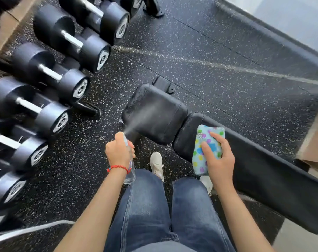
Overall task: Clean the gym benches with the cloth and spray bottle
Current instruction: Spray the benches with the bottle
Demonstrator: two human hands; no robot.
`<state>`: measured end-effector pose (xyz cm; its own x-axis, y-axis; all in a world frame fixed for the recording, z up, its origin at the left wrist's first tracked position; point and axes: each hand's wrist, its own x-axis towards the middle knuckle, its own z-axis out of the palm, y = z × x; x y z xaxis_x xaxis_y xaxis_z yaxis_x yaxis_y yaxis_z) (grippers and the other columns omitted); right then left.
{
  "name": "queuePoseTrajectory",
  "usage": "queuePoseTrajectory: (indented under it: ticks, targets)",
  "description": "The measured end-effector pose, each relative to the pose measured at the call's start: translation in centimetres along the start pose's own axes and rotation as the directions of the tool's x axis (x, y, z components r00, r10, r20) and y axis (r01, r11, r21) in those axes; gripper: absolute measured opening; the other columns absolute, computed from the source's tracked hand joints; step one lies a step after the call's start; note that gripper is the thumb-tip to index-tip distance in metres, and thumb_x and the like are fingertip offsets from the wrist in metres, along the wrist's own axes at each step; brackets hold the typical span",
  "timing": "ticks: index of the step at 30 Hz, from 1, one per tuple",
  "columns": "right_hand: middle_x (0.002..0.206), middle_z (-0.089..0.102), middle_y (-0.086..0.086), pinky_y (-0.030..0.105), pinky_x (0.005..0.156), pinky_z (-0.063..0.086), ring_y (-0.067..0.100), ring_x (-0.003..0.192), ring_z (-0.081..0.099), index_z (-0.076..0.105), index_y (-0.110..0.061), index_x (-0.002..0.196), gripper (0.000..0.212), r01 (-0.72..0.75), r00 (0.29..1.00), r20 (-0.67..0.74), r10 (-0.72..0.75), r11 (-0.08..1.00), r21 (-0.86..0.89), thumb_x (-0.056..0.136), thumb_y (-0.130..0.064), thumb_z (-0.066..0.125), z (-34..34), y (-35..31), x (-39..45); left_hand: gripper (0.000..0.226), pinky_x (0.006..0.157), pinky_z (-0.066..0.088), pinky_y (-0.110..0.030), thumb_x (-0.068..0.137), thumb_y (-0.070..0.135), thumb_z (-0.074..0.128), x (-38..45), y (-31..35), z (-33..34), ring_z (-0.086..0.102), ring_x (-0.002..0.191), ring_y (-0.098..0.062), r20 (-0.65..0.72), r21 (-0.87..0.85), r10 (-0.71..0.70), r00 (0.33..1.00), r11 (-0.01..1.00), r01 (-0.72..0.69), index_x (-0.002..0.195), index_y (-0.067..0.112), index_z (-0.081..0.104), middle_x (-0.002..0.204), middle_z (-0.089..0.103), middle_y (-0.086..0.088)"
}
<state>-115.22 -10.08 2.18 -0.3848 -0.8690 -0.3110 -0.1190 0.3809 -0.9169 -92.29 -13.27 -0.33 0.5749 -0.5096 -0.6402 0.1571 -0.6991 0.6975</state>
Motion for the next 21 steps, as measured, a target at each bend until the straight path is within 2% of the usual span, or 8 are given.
queuePoseTrajectory:
  ticks: [3,9,14,18,21]
  targets:
    - [0.098,0.061,-0.014,0.009,0.066,0.048,-0.009,0.079,0.06,0.061,-0.023,0.105,0.028,0.009,0.999,0.039,-0.008,1.0,-0.008,0.082,-0.009,0.068,0.9,-0.5,0.3,0.046,0.038,0.033,-0.023,0.065,0.039,0.042,0.5,0.4,-1.3,0.038,0.026,-0.019,-0.05,-0.056,-0.005,0.999,0.998,0.002,0.028,0.012,0.049,0.029,0.042,-0.003]
    - [0.098,0.062,-0.01,0.008,0.066,0.047,-0.011,0.075,0.059,0.061,-0.02,0.106,0.028,0.043,0.986,0.164,-0.04,0.999,-0.013,0.082,-0.007,0.068,1.5,-1.6,0.8,0.057,0.046,0.042,-0.027,0.07,0.051,0.041,-0.4,0.0,-2.7,0.044,0.031,-0.019,-0.111,-0.102,-0.02,0.994,0.995,0.009,0.028,0.013,0.051,0.031,0.047,-0.002]
    - [0.092,0.062,-0.015,0.005,0.062,0.045,-0.012,0.072,0.059,0.062,-0.026,0.102,0.029,0.088,0.955,0.285,-0.083,0.996,-0.006,0.081,-0.008,0.068,0.8,-2.4,1.4,0.053,0.039,0.039,-0.02,0.065,0.054,0.04,-3.2,-1.2,-2.9,0.05,0.034,-0.02,-0.164,-0.123,0.046,0.985,0.99,-0.067,0.036,0.013,0.057,0.035,0.053,-0.006]
    - [0.091,0.062,-0.017,0.006,0.064,0.045,-0.01,0.074,0.06,0.06,-0.037,0.097,0.032,0.167,0.907,0.396,-0.142,0.986,-0.03,0.081,-0.011,0.069,-0.4,-3.1,1.6,0.053,0.053,0.045,-0.034,0.073,0.051,0.038,-6.6,-2.6,-2.3,0.053,0.042,-0.024,-0.238,-0.187,0.105,0.966,0.971,-0.152,0.04,0.016,0.06,0.037,0.055,-0.004]
    - [0.087,0.064,-0.021,0.004,0.064,0.044,-0.011,0.073,0.06,0.06,-0.038,0.096,0.033,0.221,0.862,0.475,-0.179,0.975,-0.033,0.08,-0.011,0.07,-1.1,-3.5,1.5,0.051,0.045,0.043,-0.026,0.07,0.052,0.038,-9.5,-3.6,-2.1,0.051,0.039,-0.019,-0.296,-0.253,0.082,0.952,0.954,-0.161,0.04,0.016,0.06,0.037,0.055,-0.002]
